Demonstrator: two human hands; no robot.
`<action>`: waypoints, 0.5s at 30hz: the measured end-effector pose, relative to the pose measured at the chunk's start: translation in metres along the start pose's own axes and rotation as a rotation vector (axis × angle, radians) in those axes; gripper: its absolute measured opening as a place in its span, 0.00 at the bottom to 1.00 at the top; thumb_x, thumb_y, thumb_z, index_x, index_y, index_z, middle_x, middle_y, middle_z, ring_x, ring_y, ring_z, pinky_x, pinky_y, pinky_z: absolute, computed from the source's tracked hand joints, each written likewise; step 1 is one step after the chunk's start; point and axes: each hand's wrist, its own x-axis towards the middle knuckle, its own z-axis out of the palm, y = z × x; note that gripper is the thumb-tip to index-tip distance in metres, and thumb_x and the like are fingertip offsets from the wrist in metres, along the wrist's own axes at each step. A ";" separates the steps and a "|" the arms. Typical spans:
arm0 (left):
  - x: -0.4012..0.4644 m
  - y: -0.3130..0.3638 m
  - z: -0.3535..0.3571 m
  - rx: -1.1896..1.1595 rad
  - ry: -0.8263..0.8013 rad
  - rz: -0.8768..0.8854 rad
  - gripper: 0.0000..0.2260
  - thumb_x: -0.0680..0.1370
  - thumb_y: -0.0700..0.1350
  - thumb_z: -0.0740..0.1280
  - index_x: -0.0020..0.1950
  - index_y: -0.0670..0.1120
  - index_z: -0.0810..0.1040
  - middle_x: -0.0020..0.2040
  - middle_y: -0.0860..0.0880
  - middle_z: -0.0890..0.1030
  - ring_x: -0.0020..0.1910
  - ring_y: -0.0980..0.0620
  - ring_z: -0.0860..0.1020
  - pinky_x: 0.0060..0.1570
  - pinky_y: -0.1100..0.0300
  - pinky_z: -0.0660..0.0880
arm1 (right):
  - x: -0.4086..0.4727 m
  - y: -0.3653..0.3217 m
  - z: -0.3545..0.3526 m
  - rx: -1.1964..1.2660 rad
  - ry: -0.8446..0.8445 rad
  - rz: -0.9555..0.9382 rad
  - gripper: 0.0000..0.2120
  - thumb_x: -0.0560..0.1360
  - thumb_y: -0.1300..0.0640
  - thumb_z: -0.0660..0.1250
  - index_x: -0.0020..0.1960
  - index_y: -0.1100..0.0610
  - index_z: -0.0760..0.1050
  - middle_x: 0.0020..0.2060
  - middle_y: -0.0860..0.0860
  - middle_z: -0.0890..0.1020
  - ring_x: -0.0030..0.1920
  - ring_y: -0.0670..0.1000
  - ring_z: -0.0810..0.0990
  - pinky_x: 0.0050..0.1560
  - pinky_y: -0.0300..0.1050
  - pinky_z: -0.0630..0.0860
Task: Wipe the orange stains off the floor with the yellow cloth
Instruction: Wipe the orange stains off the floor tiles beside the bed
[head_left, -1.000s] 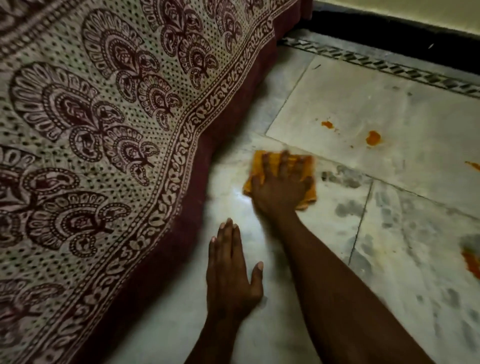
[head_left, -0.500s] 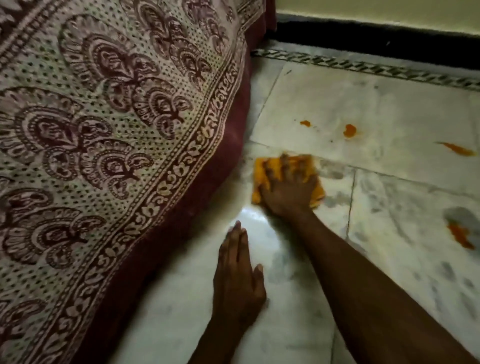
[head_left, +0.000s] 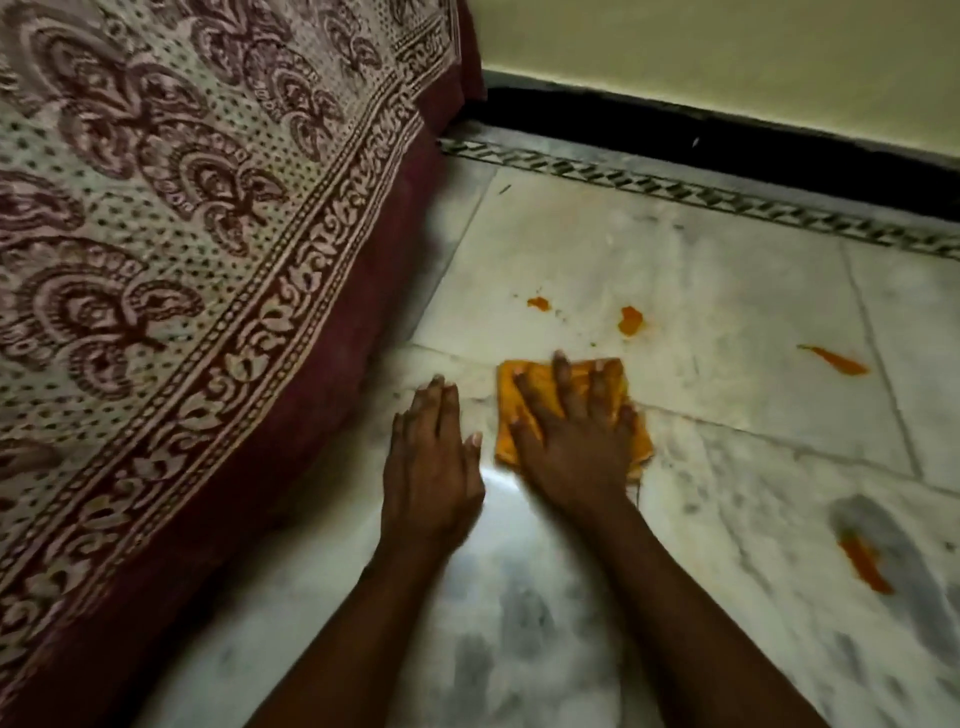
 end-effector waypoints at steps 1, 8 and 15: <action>-0.001 -0.001 -0.001 0.009 -0.007 -0.009 0.29 0.84 0.54 0.54 0.83 0.42 0.63 0.83 0.43 0.65 0.83 0.45 0.63 0.82 0.46 0.59 | -0.015 0.010 -0.003 -0.011 0.000 -0.151 0.27 0.81 0.31 0.46 0.80 0.27 0.50 0.86 0.44 0.47 0.86 0.60 0.43 0.80 0.72 0.49; 0.003 0.001 -0.006 0.086 -0.086 -0.026 0.29 0.82 0.53 0.56 0.82 0.42 0.65 0.84 0.44 0.62 0.83 0.45 0.62 0.82 0.46 0.57 | -0.021 0.077 -0.023 -0.006 0.068 0.325 0.30 0.79 0.30 0.48 0.81 0.32 0.58 0.86 0.48 0.54 0.85 0.61 0.50 0.78 0.72 0.56; 0.003 0.001 -0.009 0.100 -0.068 -0.019 0.30 0.81 0.52 0.59 0.82 0.44 0.65 0.84 0.45 0.63 0.83 0.45 0.63 0.81 0.45 0.58 | 0.048 0.012 -0.010 -0.004 -0.026 0.032 0.37 0.76 0.26 0.52 0.83 0.32 0.48 0.86 0.48 0.46 0.85 0.63 0.42 0.77 0.74 0.48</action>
